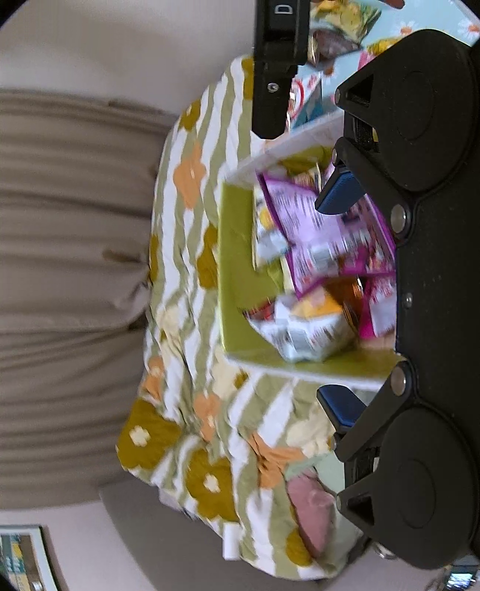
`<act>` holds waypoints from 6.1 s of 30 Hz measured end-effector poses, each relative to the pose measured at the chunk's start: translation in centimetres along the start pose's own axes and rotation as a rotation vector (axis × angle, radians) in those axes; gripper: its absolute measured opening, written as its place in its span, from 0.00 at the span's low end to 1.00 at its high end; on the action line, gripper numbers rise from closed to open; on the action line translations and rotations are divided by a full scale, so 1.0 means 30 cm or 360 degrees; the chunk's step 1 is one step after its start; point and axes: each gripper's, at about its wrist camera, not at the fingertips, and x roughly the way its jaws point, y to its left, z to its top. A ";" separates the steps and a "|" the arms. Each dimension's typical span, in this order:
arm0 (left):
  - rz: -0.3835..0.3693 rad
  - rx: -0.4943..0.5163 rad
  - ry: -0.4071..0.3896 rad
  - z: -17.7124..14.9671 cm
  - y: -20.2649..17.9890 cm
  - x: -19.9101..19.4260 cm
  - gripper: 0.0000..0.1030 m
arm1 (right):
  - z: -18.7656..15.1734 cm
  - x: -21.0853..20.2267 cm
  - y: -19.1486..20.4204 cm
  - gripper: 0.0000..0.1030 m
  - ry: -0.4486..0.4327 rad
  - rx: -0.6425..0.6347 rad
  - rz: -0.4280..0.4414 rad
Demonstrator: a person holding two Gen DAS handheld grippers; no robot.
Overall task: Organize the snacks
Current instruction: 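Carry both held bags over the box and open both tools to drop them, then grasp yellow-gold bag with left tool while right tool grasps Oishi corn pops bag, then carry both bags into the box and open both tools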
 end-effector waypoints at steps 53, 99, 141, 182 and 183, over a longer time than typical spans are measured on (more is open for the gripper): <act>-0.0091 0.0296 0.0429 -0.381 -1.183 0.353 0.85 | -0.330 -0.212 -1.270 1.00 0.0155 -0.0253 -0.0211; -0.0178 0.0209 0.0410 -0.411 -1.207 0.238 0.44 | -0.422 -0.184 -1.230 0.78 0.0338 -0.0356 -0.0092; 0.0227 -0.0120 0.0011 -0.145 -0.172 -0.123 0.44 | -0.126 -0.174 -0.154 0.78 0.0010 -0.0254 0.0295; 0.0169 -0.0168 0.0114 -0.244 0.054 -0.114 0.94 | -0.224 0.035 0.112 1.00 0.0015 -0.0243 0.0322; 0.0167 -0.0166 0.0102 -0.242 0.053 -0.120 0.94 | -0.226 0.027 0.107 1.00 0.0008 -0.0239 0.0318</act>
